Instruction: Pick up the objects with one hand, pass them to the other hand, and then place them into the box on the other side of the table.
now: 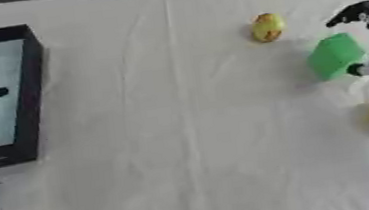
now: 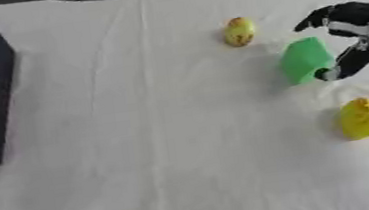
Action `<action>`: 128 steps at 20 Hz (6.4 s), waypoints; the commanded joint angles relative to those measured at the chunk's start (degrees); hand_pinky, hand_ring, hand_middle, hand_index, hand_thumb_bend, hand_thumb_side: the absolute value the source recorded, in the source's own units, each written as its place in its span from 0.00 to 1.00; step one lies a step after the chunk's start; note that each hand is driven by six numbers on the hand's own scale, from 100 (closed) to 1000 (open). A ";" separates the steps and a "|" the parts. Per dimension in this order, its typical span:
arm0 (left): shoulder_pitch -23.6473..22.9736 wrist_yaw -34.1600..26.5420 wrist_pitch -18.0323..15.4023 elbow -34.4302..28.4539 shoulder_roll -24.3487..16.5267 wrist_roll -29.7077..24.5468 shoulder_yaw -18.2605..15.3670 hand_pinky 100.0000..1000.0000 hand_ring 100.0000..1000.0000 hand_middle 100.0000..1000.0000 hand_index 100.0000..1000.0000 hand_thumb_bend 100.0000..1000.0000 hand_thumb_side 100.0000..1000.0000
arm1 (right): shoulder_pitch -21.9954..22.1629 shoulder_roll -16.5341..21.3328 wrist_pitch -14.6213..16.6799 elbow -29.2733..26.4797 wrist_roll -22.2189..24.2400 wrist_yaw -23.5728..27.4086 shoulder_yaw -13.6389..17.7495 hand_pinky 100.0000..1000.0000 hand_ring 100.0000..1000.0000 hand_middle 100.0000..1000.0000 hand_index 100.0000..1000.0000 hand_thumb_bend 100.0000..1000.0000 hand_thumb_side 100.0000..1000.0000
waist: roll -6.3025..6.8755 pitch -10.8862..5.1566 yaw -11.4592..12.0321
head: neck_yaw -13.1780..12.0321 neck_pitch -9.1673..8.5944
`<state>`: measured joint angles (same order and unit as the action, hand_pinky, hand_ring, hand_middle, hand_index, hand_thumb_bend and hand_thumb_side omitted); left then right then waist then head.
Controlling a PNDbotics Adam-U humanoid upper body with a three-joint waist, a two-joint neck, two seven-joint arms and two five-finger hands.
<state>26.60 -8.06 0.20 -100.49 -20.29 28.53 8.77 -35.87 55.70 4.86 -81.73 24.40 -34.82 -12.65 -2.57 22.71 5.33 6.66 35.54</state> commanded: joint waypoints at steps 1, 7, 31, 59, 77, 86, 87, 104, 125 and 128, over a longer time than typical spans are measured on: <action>0.77 -0.37 -0.08 -0.99 -1.01 -0.26 0.07 0.57 0.79 0.74 0.74 0.00 0.71 | -1.23 1.09 0.30 1.04 -0.50 -1.25 0.73 0.94 0.89 0.87 0.91 0.38 0.00 | 0.06 -0.97 -0.04 | 0.11 -0.92; 0.91 -0.60 -0.07 -0.99 -0.95 -0.45 0.23 0.57 0.79 0.74 0.74 0.00 0.71 | -2.09 0.25 0.47 2.77 -1.25 -1.64 0.97 0.94 0.89 0.86 0.90 0.36 0.00 | 0.06 -0.86 0.09 | 0.42 -1.48; 0.98 -0.88 -0.10 -0.87 -0.72 -1.02 0.71 0.57 0.80 0.74 0.74 0.00 0.71 | -0.60 0.06 -0.71 -3.22 -2.61 4.81 0.79 0.86 0.71 0.53 0.58 0.17 0.00 | -0.10 -1.10 0.21 | 0.75 -1.05; 6.05 1.85 5.70 -10.63 -5.35 -7.00 3.47 0.58 0.80 0.74 0.74 0.00 0.65 | 4.54 -18.69 -27.01 -27.30 -27.82 36.22 0.44 0.57 0.51 0.48 0.54 0.00 0.00 | 1.71 -5.93 -1.58 | -2.04 2.77; 14.13 5.53 14.11 -14.10 -6.58 -16.94 9.72 0.63 0.80 0.75 0.74 0.00 0.55 | 0.61 -30.87 -25.51 -21.23 -39.39 42.93 -8.05 0.54 0.49 0.47 0.53 0.00 0.00 | 1.82 -7.68 -0.91 | -1.88 5.48; 18.35 6.71 18.05 -14.10 -5.88 -23.10 13.21 0.62 0.81 0.76 0.75 0.00 0.55 | -0.33 -33.22 -22.84 -19.45 -41.53 43.14 -10.57 0.54 0.49 0.47 0.53 0.00 0.00 | 1.98 -8.52 0.24 | -1.14 6.01; 19.03 6.90 18.78 -14.10 -5.81 -24.07 13.78 0.62 0.81 0.76 0.75 0.00 0.55 | -0.42 -33.60 -22.52 -19.02 -42.05 43.06 -10.83 0.54 0.49 0.47 0.53 0.00 0.00 | 2.02 -8.63 0.36 | -1.07 6.17; 29.90 19.38 34.05 -13.18 -2.48 -38.36 21.24 0.71 0.84 0.79 0.79 0.00 0.40 | -1.02 -37.77 -17.70 -13.87 -45.30 40.01 -14.27 0.54 0.49 0.47 0.53 0.00 0.00 | 3.19 -9.27 2.68 | 0.77 7.80; 33.79 44.48 36.68 -6.14 -0.97 -74.87 23.67 0.93 0.92 0.80 0.85 0.30 0.13 | -0.93 -38.35 -15.88 -13.40 -44.72 37.82 -15.23 0.54 0.49 0.47 0.53 0.00 0.00 | 3.46 -9.23 3.05 | 0.52 7.53; 34.29 47.19 35.78 -4.44 -0.52 -76.87 24.30 0.94 0.92 0.80 0.86 0.33 0.06 | -0.83 -38.57 -14.98 -13.45 -45.04 38.60 -15.48 0.53 0.49 0.47 0.53 0.00 0.00 | 3.53 -9.33 3.09 | 0.41 7.64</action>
<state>59.63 37.92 29.95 -105.06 -20.66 -41.05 33.32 -35.84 17.17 -10.67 -94.61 -20.54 3.51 -28.24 0.92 15.07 8.33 7.18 43.19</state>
